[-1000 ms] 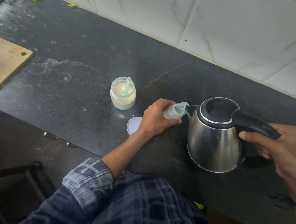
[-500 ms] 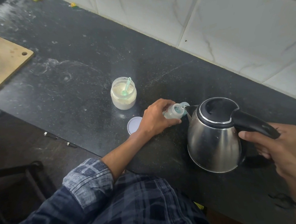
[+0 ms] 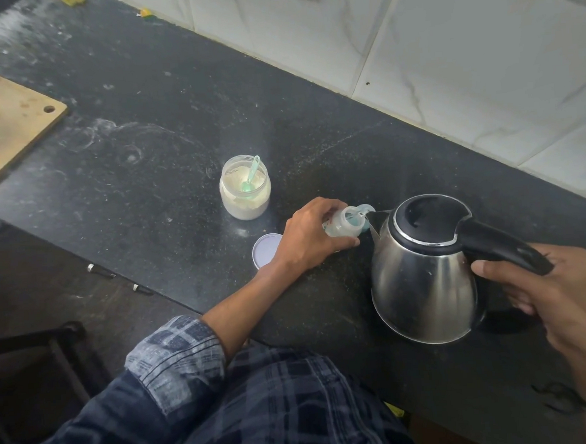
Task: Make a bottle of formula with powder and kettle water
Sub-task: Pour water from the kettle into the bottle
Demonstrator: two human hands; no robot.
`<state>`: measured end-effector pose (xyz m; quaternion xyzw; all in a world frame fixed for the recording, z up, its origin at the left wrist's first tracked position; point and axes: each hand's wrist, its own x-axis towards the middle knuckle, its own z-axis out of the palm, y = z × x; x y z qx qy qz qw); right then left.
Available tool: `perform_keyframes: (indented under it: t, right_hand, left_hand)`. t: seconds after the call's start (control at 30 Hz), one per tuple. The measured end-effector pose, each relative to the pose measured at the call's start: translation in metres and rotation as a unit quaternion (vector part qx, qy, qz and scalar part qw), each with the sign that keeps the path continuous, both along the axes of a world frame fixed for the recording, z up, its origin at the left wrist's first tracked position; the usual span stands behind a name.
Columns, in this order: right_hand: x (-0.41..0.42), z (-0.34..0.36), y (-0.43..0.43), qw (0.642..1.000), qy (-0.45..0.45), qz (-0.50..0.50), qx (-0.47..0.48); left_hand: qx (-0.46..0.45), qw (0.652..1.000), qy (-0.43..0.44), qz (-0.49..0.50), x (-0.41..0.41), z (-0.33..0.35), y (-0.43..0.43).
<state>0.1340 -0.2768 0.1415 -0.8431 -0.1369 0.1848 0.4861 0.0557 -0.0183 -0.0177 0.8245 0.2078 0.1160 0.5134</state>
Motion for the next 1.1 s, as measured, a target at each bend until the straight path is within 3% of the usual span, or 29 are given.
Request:
perform_keyframes:
  t: [1.1]
  right_hand:
    - [0.0041,0.0004,0.0037,1.0,0.006,0.003,-0.001]
  left_hand:
    - [-0.001,1.0,0.011,0.003,0.0002,0.0013,0.0021]
